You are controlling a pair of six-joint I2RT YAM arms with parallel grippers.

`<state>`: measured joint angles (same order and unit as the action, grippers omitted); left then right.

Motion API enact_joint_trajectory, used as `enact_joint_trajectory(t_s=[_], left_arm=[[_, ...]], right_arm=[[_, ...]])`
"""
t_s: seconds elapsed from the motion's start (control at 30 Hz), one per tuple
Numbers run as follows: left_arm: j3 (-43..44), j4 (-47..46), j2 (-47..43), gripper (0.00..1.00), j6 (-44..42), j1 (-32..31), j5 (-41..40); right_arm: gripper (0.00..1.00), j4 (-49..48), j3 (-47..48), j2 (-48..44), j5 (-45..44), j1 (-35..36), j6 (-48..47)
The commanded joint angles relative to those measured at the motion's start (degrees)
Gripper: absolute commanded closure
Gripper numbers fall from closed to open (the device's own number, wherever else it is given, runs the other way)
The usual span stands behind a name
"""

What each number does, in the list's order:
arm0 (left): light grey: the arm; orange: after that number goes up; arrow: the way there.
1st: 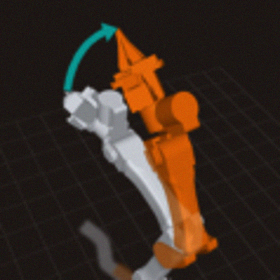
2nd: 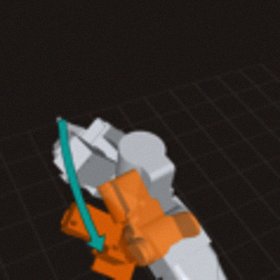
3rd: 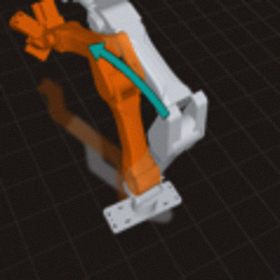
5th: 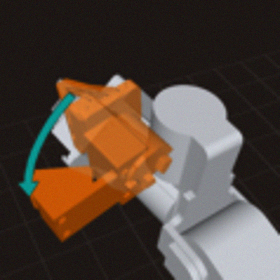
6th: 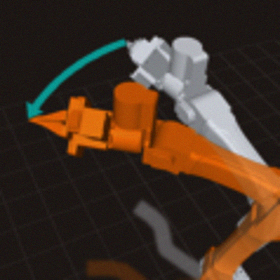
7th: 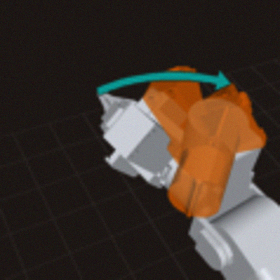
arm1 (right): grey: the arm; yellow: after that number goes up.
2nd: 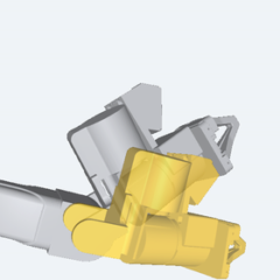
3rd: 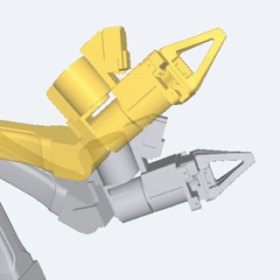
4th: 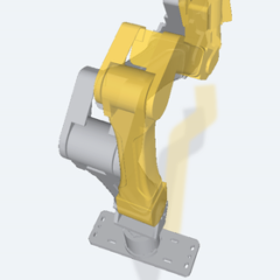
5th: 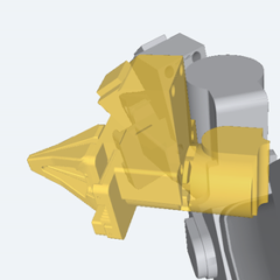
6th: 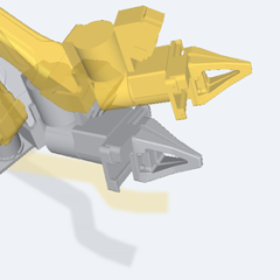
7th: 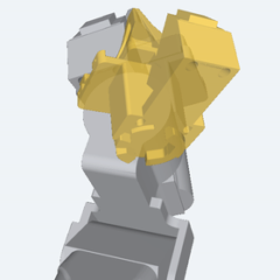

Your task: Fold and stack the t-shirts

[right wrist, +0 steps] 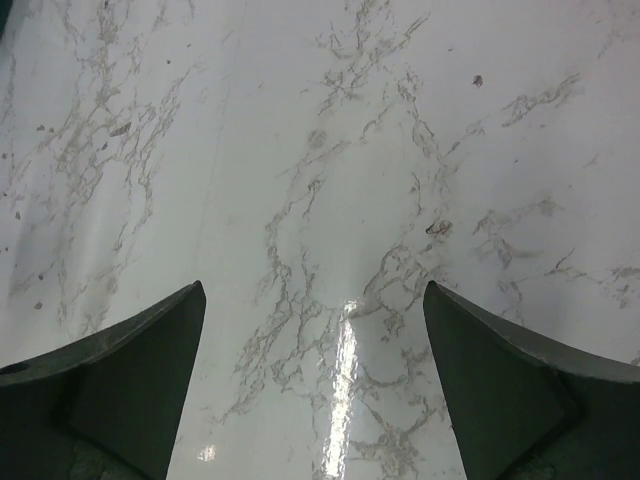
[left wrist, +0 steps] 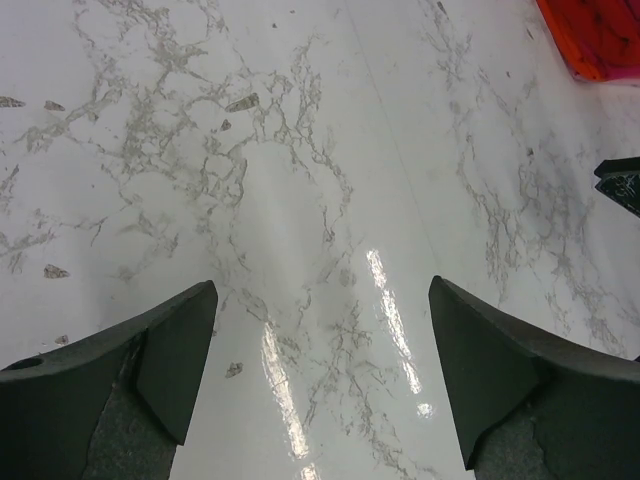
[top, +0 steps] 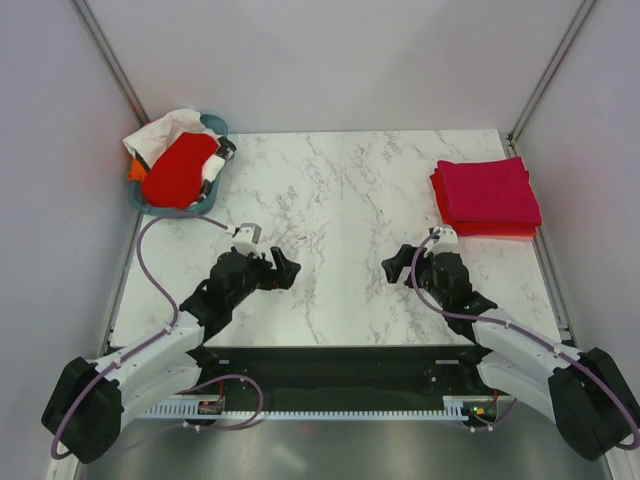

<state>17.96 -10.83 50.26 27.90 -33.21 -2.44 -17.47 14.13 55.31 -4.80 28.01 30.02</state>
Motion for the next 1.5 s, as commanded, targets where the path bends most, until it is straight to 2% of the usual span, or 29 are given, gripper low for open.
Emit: enact_joint_trajectory(t_s=[0.0,0.17,0.2,0.33,0.4,0.47,0.53,0.57,0.67,0.87,0.97,1.13,1.47], left_arm=[[2.26,-1.74,0.28,0.06,-2.59,-0.01,-0.02],[3.05,-0.69,1.59,0.05,-3.03,-0.01,-1.95],[3.92,0.62,2.12,0.03,-2.24,0.08,-5.09],[11.12,12.03,6.24,0.0,3.98,2.09,-11.79],[16.11,17.74,8.7,0.0,7.67,5.08,-13.73],[19.2,19.26,9.76,0.0,10.67,9.71,-11.82],[20.62,17.52,11.17,0.03,14.54,13.85,-8.3],[21.32,16.73,12.13,0.05,15.77,17.97,-4.89],[26.59,16.36,18.01,0.08,18.42,24.76,-2.4],[42.23,24.17,31.71,0.17,21.58,31.62,-8.89],[48.3,24.89,36.73,0.22,20.62,32.59,-11.62],[57.71,27.88,42.37,0.31,15.26,33.12,-21.02],[65.18,27.97,51.07,0.32,11.48,35.14,-25.33]], right_arm=[[0.02,-0.37,1.51,-2.13,-1.52,0.03,1.26],[0.02,5.59,2.48,-5.11,-7.14,0.11,3.29],[0.02,6.74,2.65,-5.82,-8.9,0.12,3.9],[0.02,8.69,0.99,-10.73,-9.98,0.12,4.87],[0.04,8.25,-0.76,-12.06,-8.92,0.11,5.57],[0.04,7.98,-1.21,-12.94,-7.78,0.11,5.58],[0.05,8.85,-0.77,-12.95,-6.37,0.03,4.79],[0.05,9.3,-0.16,-12.86,-6.36,0.11,4.52],[0.05,10.27,0.19,-13.12,-5.58,0.12,4.34],[0.04,10.18,-1.03,-17.16,-3.47,0.12,5.05],[0.04,10.79,-1.56,-19.97,-3.29,0.12,4.7],[0.04,11.85,-2.18,-24.1,-3.2,0.11,4.17],[0.04,11.85,-2.44,-24.11,-2.67,0.12,3.64]])
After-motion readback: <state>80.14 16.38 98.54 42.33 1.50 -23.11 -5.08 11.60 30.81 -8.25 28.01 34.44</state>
